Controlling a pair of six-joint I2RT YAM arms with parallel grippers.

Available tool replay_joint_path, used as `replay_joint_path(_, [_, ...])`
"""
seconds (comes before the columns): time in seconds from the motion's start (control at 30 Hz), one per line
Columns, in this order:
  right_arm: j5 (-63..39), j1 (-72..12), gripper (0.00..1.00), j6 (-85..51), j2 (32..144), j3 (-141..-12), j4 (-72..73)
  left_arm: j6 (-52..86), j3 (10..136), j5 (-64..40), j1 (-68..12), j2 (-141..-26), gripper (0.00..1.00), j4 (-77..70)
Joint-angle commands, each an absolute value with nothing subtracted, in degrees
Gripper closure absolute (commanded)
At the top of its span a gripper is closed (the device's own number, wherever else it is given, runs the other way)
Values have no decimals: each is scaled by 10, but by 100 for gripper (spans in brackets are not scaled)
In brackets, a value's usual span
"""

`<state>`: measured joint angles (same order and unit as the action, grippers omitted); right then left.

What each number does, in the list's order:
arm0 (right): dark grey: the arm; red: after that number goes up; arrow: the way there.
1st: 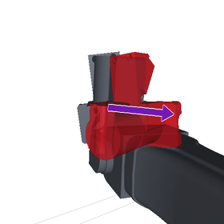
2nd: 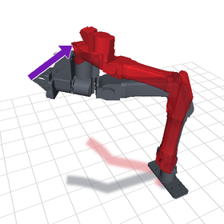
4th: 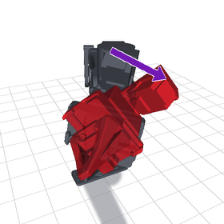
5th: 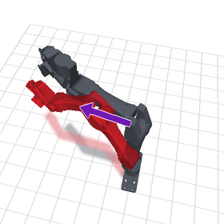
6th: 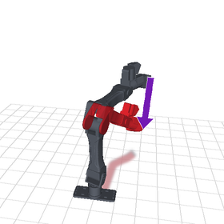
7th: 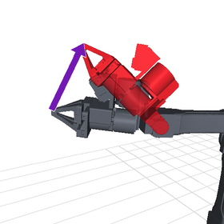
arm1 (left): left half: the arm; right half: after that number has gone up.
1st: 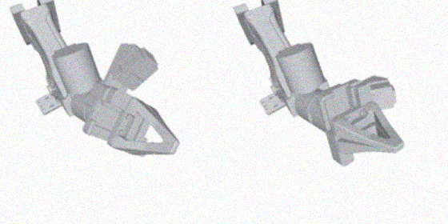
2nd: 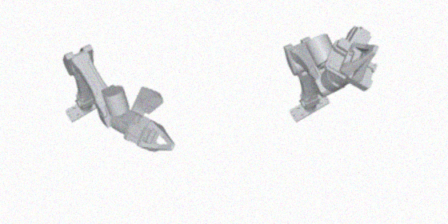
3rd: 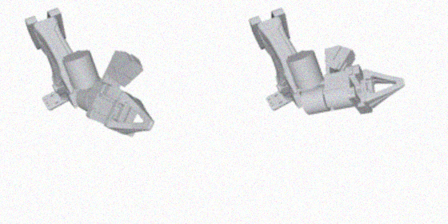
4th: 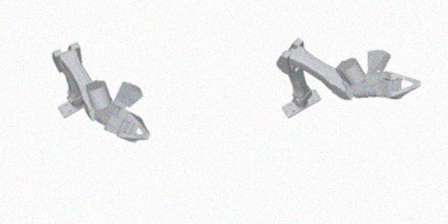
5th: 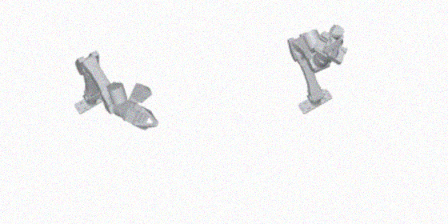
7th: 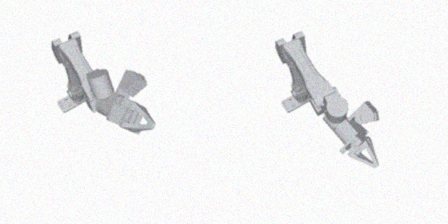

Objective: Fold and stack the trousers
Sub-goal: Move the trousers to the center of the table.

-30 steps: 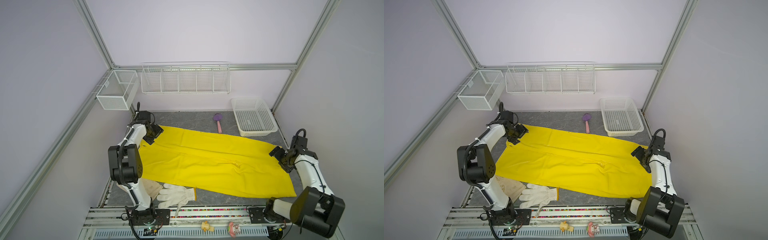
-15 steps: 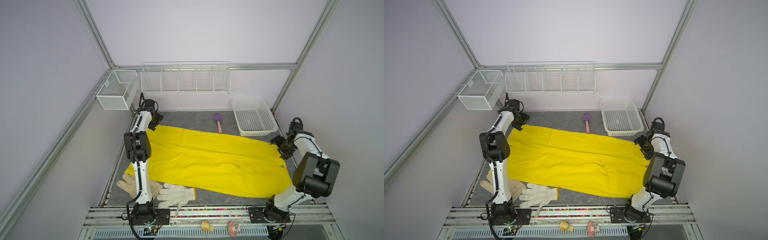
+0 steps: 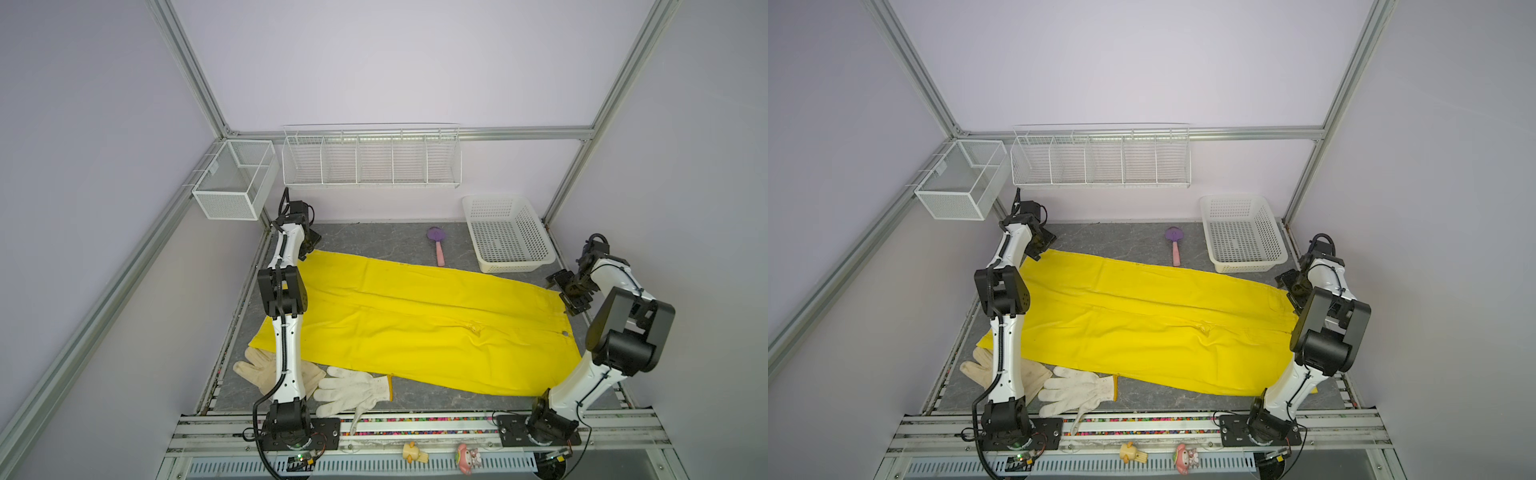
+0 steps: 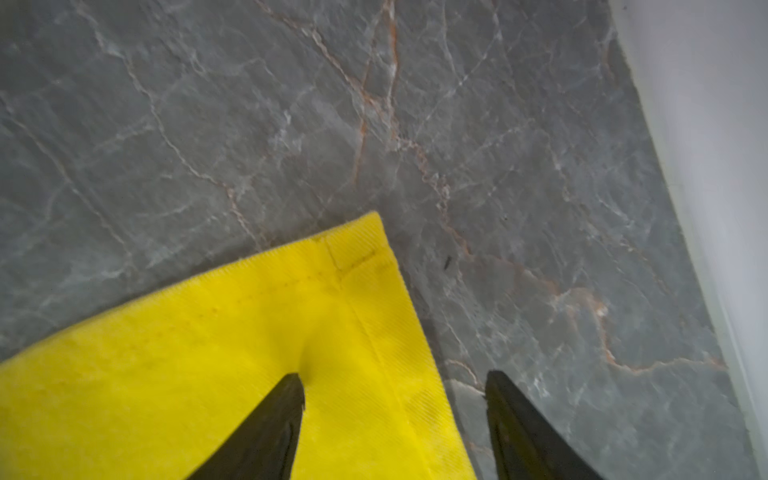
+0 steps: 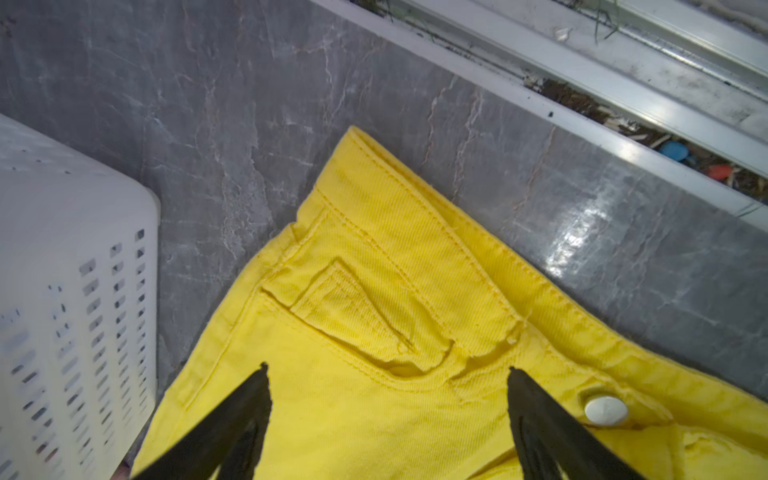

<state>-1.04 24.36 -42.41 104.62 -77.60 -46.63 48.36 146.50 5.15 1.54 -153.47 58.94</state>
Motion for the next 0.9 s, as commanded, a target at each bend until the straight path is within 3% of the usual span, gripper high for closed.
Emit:
replay_joint_path(0.0, [18,239,10,-424,1055,-788,-492,447,1494,73,19,-1558,31,608])
replay_joint_path(0.23, [37,237,10,-421,1059,-787,-495,427,1486,69,18,-1575,32,653])
replay_joint_path(0.43, [42,236,10,-423,1067,-796,-499,431,1301,48,17,-1488,31,603])
replay_joint_path(0.53, [42,236,10,-425,1070,-796,-498,413,1301,49,17,-1492,31,638])
replay_joint_path(0.57, [41,236,10,-427,1071,-794,-497,410,1305,55,18,-1493,25,651])
replay_joint_path(0.7, [41,231,10,-430,1076,-789,-491,395,1321,62,23,-1496,29,675])
replay_joint_path(0.87, [32,226,10,-437,1089,-789,-487,386,1326,40,27,-1510,43,684])
